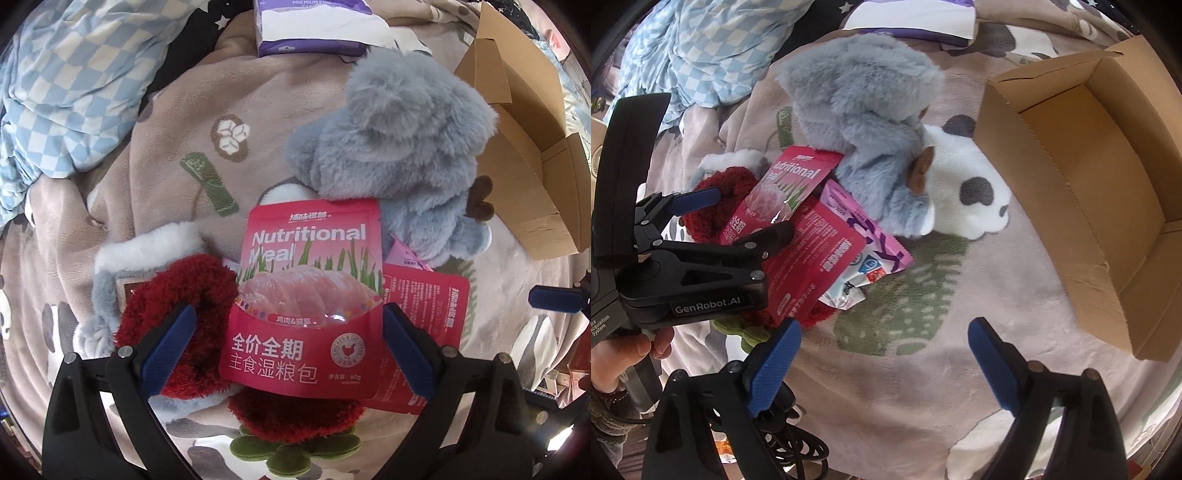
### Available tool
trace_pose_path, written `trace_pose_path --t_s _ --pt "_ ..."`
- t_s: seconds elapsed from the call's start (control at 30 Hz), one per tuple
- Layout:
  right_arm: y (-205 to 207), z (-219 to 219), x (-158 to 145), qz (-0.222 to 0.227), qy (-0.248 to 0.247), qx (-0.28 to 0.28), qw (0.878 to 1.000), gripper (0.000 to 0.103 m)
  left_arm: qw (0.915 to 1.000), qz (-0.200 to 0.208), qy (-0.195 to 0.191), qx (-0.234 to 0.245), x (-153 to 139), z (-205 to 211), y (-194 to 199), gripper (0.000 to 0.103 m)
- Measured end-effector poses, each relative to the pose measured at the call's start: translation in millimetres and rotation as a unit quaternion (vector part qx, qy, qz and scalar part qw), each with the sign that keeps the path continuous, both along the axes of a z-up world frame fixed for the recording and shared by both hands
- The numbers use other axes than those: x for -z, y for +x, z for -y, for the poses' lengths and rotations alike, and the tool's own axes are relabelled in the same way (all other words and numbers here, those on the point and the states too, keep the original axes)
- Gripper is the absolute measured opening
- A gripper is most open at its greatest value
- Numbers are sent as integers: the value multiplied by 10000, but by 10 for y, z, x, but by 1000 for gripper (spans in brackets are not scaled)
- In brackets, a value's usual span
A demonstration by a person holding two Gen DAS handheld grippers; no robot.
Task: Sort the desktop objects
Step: 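Close the left tool on the red Nutritional Meal pouch while the right tool grasps the other red pouch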
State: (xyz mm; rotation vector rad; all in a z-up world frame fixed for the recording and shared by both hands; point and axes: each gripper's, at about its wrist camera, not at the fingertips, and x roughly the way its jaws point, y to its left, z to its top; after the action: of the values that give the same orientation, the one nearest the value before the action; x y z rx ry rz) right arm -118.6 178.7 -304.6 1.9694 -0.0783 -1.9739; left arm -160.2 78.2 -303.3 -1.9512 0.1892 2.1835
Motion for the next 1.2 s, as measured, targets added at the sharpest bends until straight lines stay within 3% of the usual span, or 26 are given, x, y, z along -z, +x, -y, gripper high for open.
trace_pose_path --t_s 0.1,0.17,0.27,0.37,0.4,0.47,0.63,0.77,0.83,1.03,1.07,1.1,1.2 --pt "-5 49 26 22 -159 4 9999 90 9998 12 0 176 -18 28 -25 95" --pt "-6 85 51 50 -289 15 9996 89 9991 125 214 350 -28 43 -37 83" --pt "-13 147 100 129 -476 53 9988 88 9985 190 374 361 -55 55 -30 72" --pt "-25 192 175 273 -681 165 9972 83 9971 226 425 597 -78 40 -22 65" --pt "-28 208 200 305 -708 175 9969 81 9931 270 476 1038 -83 37 -25 64" --pt "-33 232 242 356 -808 178 9959 78 9919 340 556 1090 -83 35 -28 58" --pt "-53 269 357 616 -1289 251 9894 63 9913 338 636 1105 -93 47 -36 57" --pt "-73 293 387 616 -1456 308 9869 44 9905 275 617 1198 -121 52 -54 57" --pt "-81 317 374 559 -1507 246 9867 26 9901 263 609 1236 -125 56 -59 57" --pt "-78 335 258 357 -1483 202 9881 12 9898 367 778 1138 -159 184 -127 57" --pt "-79 315 244 343 -1517 243 9875 11 9885 401 824 1207 -160 201 -132 57" --pt "-79 303 227 324 -1538 271 9872 10 9825 432 865 1593 -162 226 -128 56" --pt "-86 312 197 292 -1564 316 9868 9 9800 496 867 1722 -147 248 -141 53"
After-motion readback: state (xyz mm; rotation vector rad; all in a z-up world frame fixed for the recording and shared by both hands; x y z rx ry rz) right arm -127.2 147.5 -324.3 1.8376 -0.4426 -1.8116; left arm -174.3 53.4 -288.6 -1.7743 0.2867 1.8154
